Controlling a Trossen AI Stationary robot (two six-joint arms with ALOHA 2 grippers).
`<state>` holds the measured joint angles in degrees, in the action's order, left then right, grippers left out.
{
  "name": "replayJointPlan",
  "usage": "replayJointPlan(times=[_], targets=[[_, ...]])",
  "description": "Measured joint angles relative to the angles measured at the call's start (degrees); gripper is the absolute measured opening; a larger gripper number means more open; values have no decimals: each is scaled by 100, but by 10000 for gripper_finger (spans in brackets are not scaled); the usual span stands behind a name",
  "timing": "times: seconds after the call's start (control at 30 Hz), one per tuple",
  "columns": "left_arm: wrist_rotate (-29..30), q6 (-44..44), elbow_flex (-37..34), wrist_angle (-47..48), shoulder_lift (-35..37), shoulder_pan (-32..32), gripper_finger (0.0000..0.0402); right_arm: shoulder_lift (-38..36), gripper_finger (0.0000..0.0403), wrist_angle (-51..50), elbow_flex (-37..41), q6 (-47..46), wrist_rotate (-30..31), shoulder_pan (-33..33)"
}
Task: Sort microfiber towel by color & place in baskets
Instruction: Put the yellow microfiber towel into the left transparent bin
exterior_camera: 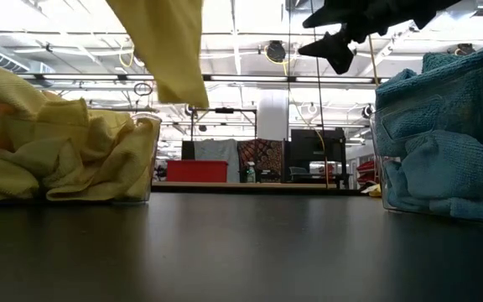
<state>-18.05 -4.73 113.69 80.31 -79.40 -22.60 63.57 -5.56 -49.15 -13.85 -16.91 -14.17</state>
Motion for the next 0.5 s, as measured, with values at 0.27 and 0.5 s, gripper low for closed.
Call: replayJointPlan(times=[0.27,0.5], targets=[[-999,305,0,353,800,290,4,-2,249,-202,0,256,7,-93],[-1042,748,4,884,1272,322,5,-2,249,-276,0,140,0,-90]])
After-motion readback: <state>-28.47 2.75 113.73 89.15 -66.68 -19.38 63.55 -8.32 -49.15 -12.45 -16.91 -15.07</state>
